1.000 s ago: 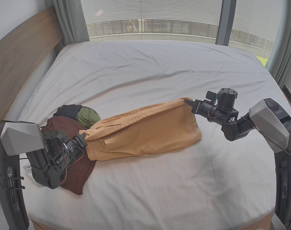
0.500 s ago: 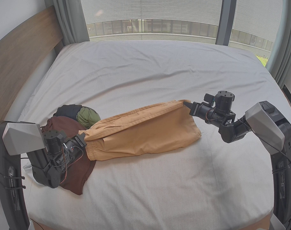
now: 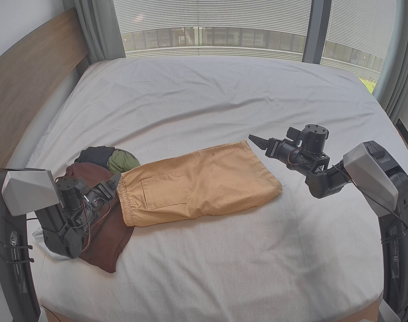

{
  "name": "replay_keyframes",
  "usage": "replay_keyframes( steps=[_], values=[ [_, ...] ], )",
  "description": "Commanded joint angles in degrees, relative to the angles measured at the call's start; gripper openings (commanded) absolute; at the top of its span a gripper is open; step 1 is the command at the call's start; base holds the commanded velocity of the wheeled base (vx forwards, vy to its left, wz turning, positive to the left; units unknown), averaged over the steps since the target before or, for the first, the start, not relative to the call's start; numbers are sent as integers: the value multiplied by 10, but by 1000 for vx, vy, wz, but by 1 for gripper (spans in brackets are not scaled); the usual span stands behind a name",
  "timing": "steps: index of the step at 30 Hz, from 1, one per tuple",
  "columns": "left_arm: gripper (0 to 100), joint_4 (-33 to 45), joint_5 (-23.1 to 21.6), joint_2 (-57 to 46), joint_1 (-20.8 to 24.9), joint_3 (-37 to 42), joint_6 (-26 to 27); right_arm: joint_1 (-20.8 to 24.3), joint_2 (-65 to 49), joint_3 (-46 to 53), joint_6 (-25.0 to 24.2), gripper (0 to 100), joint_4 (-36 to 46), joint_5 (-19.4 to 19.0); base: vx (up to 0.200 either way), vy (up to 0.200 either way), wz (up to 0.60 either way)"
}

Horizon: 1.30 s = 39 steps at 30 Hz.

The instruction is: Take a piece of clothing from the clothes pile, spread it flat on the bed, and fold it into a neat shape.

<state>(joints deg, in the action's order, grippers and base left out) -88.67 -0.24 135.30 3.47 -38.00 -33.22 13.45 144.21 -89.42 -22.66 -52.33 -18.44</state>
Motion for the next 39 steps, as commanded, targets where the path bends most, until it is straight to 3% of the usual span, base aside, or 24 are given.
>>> replay_keyframes(
  steps=[1, 8, 12, 18, 20, 23, 28, 32, 39],
  values=[
    [100, 0, 4, -7, -5, -1, -1, 6, -37, 49, 2, 100, 0, 0, 0, 0, 0],
    [100, 0, -2, -46, 23, 33, -1, 20, -85, 146, 4, 100, -15, 2, 0, 0, 0],
    [100, -1, -28, -97, 58, 80, 2, 29, -143, 260, 0, 100, -34, 3, 0, 0, 0],
    [100, 2, -70, -141, 71, 91, 10, 30, -165, 344, -2, 100, -82, 2, 0, 0, 0],
    [100, 16, -124, -153, 76, 90, 32, 34, -176, 373, -2, 100, -85, 3, 0, 0, 0],
    [100, 15, -148, -154, 76, 99, 58, 36, -182, 399, -14, 100, -90, -1, 0, 0, 0],
    [100, 5, -146, -146, 70, 114, 105, 36, -169, 446, -27, 100, -139, -17, 0, 0, 0],
    [100, 3, -144, -138, 61, 115, 145, 34, -104, 449, -43, 100, -223, -23, 0, 0, 0],
    [100, 2, -143, -120, 52, 129, 231, 34, -98, 449, -51, 100, -226, -23, 0, 0, 0]
  ],
)
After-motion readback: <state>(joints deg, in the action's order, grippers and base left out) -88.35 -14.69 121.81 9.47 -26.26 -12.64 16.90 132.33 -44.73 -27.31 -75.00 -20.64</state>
